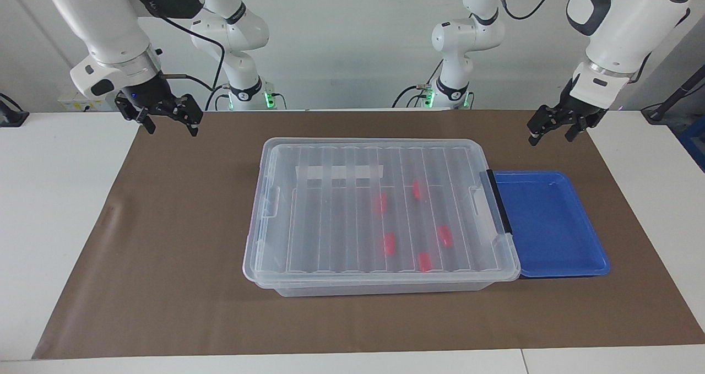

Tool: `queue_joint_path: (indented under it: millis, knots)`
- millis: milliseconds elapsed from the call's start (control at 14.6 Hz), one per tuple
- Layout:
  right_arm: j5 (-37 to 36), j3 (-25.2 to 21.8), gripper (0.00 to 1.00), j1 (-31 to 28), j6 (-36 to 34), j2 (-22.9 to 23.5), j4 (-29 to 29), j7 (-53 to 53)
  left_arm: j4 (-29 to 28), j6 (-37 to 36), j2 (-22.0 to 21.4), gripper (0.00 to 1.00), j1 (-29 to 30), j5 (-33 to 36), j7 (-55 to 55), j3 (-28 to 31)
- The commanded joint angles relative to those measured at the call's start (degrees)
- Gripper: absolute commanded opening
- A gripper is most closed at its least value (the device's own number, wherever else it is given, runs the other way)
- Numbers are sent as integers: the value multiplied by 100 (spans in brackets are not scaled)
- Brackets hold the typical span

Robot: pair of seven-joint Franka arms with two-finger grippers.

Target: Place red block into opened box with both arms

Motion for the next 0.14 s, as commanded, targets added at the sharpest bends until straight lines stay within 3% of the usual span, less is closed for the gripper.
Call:
queue_joint_path:
  millis: [0, 69]
  knots:
    - [45, 42, 100, -49, -9, -92, -92, 22, -123, 10, -146, 100, 3, -113, 87, 7]
    - [45, 42, 100, -49, -9, -92, -101, 31, -123, 10, -146, 100, 3, -113, 87, 7]
